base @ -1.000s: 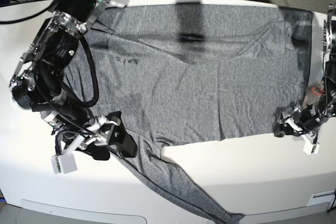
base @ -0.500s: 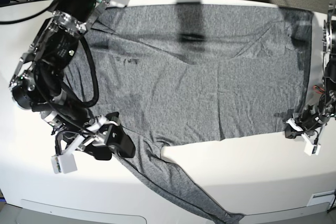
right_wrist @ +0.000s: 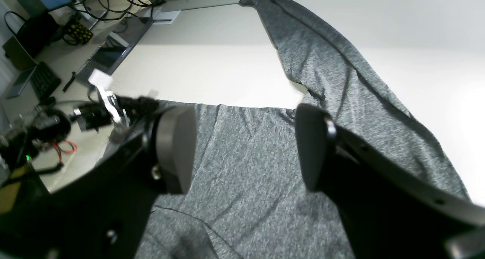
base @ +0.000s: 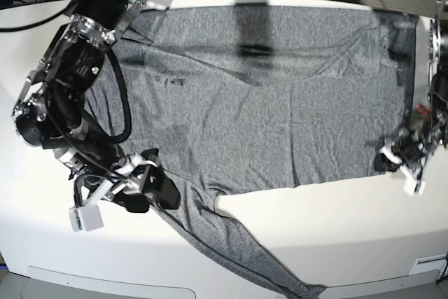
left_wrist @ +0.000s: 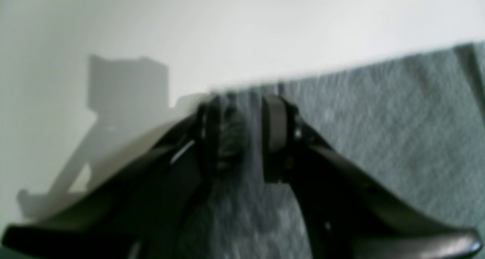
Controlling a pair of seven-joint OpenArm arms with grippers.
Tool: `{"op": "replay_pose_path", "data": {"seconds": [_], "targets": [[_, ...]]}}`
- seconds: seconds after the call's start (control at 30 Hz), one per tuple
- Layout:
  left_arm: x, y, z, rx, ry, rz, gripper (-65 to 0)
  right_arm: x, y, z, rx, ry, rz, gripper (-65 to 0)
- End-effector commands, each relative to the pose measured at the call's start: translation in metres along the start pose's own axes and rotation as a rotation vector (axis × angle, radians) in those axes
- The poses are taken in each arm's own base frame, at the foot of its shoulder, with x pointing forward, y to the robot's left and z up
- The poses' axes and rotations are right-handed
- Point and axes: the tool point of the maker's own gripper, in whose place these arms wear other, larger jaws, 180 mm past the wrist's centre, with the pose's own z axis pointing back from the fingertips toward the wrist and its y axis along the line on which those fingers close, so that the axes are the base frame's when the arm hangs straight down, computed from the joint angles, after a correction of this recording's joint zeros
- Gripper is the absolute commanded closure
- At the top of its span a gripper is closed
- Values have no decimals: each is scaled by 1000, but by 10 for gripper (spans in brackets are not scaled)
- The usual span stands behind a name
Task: Fold the T-shirt properly
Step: 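Lower both grippers onto the hem corners and pinch them, then lift the hem with both grippers and fold it over onto the collar edge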
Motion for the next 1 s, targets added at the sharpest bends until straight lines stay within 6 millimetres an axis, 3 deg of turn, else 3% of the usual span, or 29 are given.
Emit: {"op": "replay_pose_path", "data": {"seconds": [0.0, 0.2, 0.37, 0.43, 0.5, 0.6, 0.77, 0.97], "targets": [[16, 7, 5, 10, -39, -14, -184, 18, 5, 2, 18, -58, 28, -385], [-9, 8, 11, 15, -92, -53, -187, 17, 5, 2, 18, -54, 28, -385], [-1, 8, 12, 15, -133, -52, -180, 17, 5, 2, 18, -53, 28, -385], [4, 8, 11, 14, -144, -54, -118, 17, 5, 2, 18, -54, 28, -385], [9, 8, 11, 14, -152, -55, 0, 17, 5, 2, 17, -54, 29, -385], [15, 8, 11, 15, -162, -59, 0, 17, 4, 2, 13, -51, 39, -385], [25, 13, 13, 22, -176, -67, 0, 9, -30, 3, -91, 0, 111, -385], [36, 28, 23, 48, -189, -88, 0, -17, -82, -7, -172, 98, 144, -385]]}}
